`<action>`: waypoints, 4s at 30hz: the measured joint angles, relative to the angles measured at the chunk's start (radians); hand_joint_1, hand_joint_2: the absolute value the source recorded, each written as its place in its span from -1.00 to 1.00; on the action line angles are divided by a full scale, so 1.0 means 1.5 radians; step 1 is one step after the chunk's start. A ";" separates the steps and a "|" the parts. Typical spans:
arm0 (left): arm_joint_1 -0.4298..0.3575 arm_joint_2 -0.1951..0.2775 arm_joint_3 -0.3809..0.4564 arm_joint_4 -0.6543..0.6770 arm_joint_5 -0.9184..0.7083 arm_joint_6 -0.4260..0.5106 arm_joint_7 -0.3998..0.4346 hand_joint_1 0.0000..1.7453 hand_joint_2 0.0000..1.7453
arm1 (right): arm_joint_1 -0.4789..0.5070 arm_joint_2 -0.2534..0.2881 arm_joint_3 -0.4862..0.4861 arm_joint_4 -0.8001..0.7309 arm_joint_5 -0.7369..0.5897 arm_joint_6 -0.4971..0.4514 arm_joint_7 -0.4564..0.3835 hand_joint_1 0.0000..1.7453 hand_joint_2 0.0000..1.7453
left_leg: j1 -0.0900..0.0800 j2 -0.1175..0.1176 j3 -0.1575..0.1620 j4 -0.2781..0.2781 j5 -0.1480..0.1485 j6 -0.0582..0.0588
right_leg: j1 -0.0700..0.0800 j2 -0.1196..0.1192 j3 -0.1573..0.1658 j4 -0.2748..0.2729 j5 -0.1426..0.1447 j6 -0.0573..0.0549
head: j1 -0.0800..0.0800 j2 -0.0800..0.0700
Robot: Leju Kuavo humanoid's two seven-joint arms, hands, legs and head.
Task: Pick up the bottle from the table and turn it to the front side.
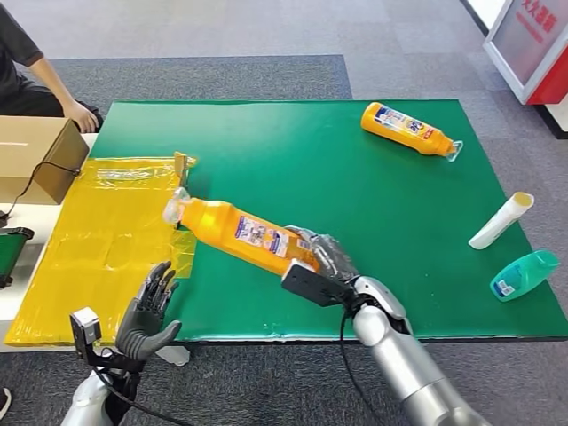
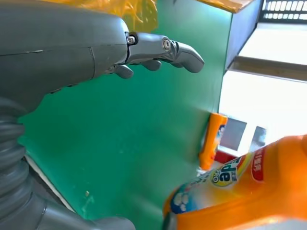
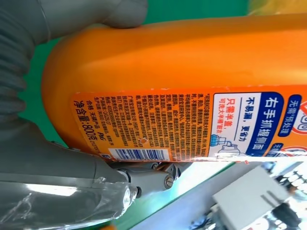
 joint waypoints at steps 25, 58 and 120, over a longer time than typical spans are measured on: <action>-0.070 0.060 -0.120 0.026 0.038 -0.164 -0.053 -1.00 1.00 | 0.014 0.119 0.138 0.135 -0.038 -0.030 -0.085 1.00 1.00 | 0.000 0.000 0.000 0.000 0.000 0.000 | 0.000 0.000 0.000 0.000 0.000 0.000 | 0.000 0.000; -0.026 0.011 -0.069 -0.106 -0.051 -0.064 -0.060 1.00 1.00 | 0.003 0.140 0.149 0.270 -0.046 -0.069 -0.076 -1.00 1.00 | 0.000 0.000 0.000 0.000 0.000 -0.001 | 0.000 0.000 -0.001 0.000 0.000 -0.001 | 0.000 0.000; -0.081 0.040 0.052 -0.063 -0.328 0.249 -0.016 -1.00 1.00 | 0.127 0.113 0.001 0.149 -0.014 -0.042 -0.062 -1.00 1.00 | 0.001 0.001 0.004 0.000 -0.002 -0.002 | 0.001 0.001 0.003 0.000 -0.002 -0.002 | 0.000 0.000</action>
